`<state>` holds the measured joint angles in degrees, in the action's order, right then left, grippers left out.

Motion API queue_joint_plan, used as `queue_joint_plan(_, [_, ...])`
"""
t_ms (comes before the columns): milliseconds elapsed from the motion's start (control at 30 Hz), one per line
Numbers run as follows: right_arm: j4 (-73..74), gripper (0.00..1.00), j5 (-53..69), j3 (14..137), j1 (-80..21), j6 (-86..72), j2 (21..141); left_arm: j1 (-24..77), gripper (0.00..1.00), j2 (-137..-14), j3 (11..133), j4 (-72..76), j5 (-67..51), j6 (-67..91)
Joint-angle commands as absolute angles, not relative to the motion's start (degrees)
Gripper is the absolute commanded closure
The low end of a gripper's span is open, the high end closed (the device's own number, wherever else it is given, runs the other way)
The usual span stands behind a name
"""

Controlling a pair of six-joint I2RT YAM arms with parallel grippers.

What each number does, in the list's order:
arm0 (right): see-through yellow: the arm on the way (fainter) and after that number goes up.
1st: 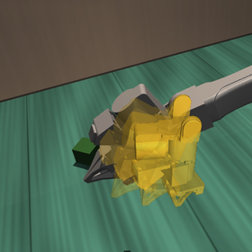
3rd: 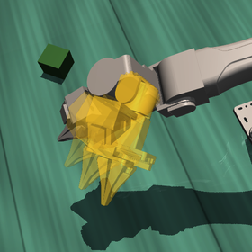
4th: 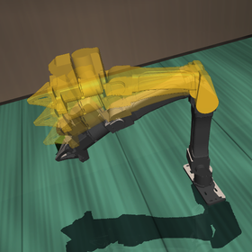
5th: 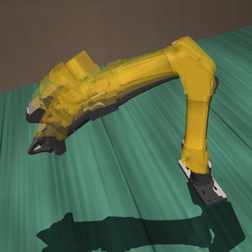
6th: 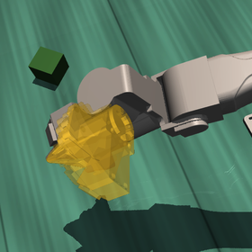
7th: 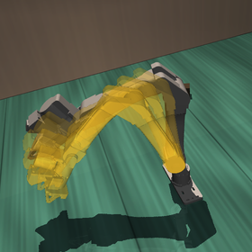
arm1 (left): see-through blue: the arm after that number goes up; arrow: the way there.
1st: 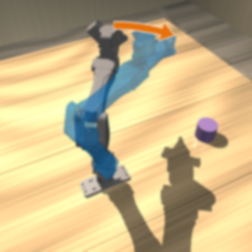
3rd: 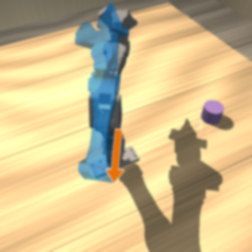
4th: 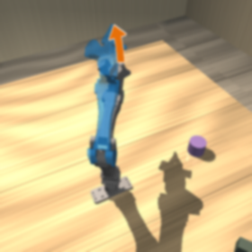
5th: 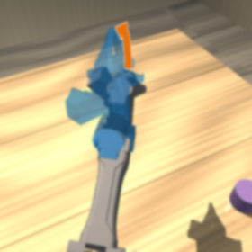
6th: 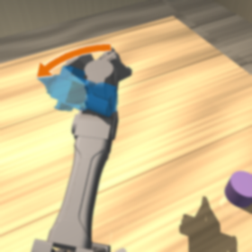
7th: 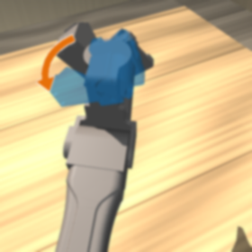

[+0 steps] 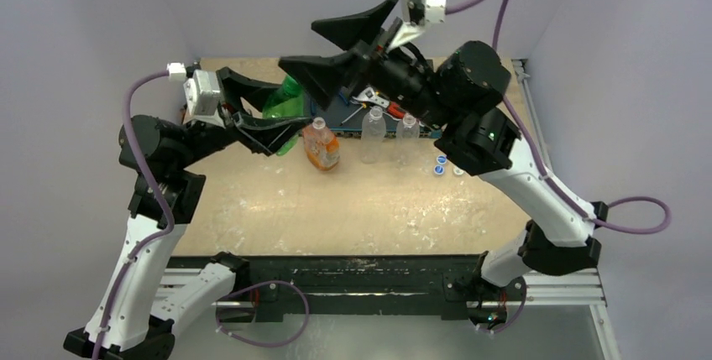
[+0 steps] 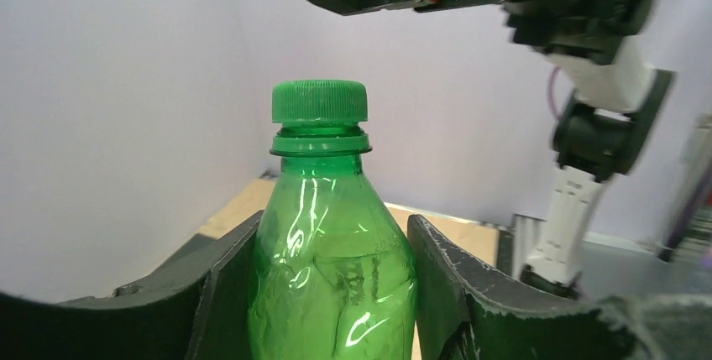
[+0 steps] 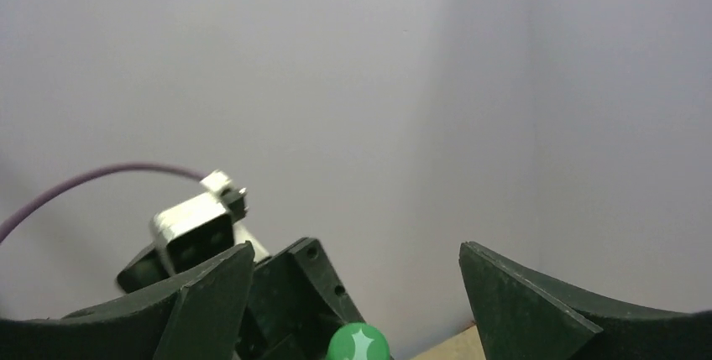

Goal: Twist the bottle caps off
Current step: Unscrew the bottle cap from the plastic bottle.

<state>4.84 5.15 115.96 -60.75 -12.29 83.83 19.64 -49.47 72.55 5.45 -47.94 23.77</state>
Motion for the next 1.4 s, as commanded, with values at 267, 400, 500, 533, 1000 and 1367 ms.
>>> queue_joint_plan(267, [14.5,0.2,-23.5,128.0,-67.4,-12.1,94.4,19.4,1.0,-46.4,72.2,-4.4,-28.4,0.8])
queue_joint_plan(400, [10.7,0.27,-19.7,124.4,-67.3,-13.6,92.7,19.4,1.0,-45.9,71.8,-4.2,-28.4,0.5])
queue_joint_plan(500, [10.2,0.34,-17.5,123.8,-67.3,-14.8,93.0,19.4,1.0,-45.6,71.3,-4.1,-28.4,0.6])
queue_joint_plan(533, [10.1,0.34,-16.8,123.6,-67.3,-15.2,93.0,19.4,1.0,-45.4,71.0,-3.8,-28.0,0.6])
queue_joint_plan(1000, [8.6,0.45,-8.2,120.6,-64.7,-22.2,93.0,19.4,1.0,-45.2,70.4,-3.1,-27.9,1.4])
queue_joint_plan(1367, [7.4,0.95,-7.0,119.3,-64.0,-22.8,91.6,19.4,1.0,-45.0,70.2,-3.1,-29.0,2.8])
